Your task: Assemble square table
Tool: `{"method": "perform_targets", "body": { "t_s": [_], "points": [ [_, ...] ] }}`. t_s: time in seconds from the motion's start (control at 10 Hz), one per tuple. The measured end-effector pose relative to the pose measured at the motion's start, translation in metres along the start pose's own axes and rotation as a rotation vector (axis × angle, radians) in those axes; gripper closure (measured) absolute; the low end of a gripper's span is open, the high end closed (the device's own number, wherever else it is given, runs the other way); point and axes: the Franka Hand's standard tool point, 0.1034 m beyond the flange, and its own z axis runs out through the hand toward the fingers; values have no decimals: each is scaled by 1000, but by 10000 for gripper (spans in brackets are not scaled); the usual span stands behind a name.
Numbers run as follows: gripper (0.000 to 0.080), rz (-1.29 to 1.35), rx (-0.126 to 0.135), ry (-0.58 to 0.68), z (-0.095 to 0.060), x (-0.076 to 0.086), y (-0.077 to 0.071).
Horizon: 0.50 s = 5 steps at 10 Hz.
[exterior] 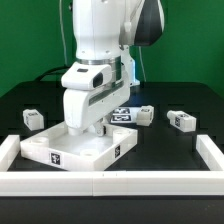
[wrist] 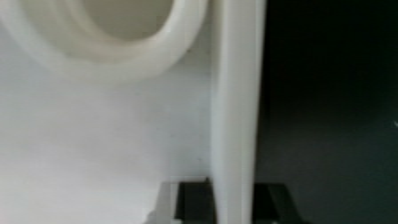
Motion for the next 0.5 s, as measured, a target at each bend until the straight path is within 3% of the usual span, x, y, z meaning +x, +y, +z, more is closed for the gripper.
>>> {"method": "perform_targets", "body": {
  "t_s": [0.2,0.5],
  "points": [
    [747,-15,-6,2,0,4,-1],
    [747,-259,-30,27,-2,54,-6]
  ]
}}
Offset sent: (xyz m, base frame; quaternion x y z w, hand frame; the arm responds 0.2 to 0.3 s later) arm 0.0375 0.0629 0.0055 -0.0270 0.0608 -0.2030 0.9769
